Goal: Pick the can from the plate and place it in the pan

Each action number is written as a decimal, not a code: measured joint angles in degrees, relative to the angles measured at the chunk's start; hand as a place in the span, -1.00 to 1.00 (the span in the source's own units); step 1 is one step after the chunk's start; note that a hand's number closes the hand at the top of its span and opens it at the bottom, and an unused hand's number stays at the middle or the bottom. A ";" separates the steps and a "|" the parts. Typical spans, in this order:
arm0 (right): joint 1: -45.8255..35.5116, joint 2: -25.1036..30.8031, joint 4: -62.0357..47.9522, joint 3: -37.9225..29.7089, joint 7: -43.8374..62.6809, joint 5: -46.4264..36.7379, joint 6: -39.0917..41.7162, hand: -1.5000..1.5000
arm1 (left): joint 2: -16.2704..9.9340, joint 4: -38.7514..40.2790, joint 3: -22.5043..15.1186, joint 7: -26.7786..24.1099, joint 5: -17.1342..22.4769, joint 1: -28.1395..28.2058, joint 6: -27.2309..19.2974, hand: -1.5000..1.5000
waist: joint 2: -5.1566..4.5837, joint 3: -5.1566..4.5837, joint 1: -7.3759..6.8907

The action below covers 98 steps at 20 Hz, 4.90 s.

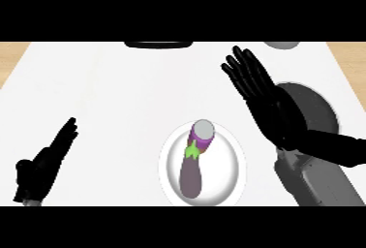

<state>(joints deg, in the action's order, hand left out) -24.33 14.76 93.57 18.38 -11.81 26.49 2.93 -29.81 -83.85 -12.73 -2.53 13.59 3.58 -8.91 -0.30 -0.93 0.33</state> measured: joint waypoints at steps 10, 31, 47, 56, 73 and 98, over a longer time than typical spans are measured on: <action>2.00 5.27 -9.97 -6.55 8.58 -9.76 -15.89 1.00 | 5.41 -4.85 4.64 5.48 4.72 -6.59 -4.78 0.00 | 0.48 0.68 0.92; 0.39 24.02 8.15 5.12 44.33 -33.84 -7.94 -1.00 | 8.13 -6.05 6.29 12.23 5.07 -13.16 -5.25 0.00 | 0.23 0.81 -1.30; -14.91 12.36 -2.55 14.53 63.70 -28.21 19.11 -1.00 | 9.82 -5.49 7.63 12.53 3.41 -13.30 -4.09 0.00 | 0.30 0.88 -0.91; -18.35 8.72 -2.37 19.32 68.07 -33.08 21.80 -1.00 | 10.38 -5.67 8.82 13.37 2.97 -13.51 -3.20 0.00 | 0.44 0.88 -0.61; -19.84 -1.30 -15.66 17.33 66.48 -43.56 24.49 -1.00 | 12.93 -6.50 10.12 14.46 -0.08 -13.34 -2.70 0.00 | 0.34 0.91 -0.55; -15.46 -13.46 -34.57 9.76 53.35 -61.67 22.52 1.00 | 16.31 -6.49 13.74 14.68 -3.53 -12.88 1.54 0.00 | 0.32 0.91 -0.71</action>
<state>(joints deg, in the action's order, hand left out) -39.79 1.30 59.00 28.14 41.54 -35.18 25.45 -13.50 -90.34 1.01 12.15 10.06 -9.30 -7.37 0.02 -0.02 -0.38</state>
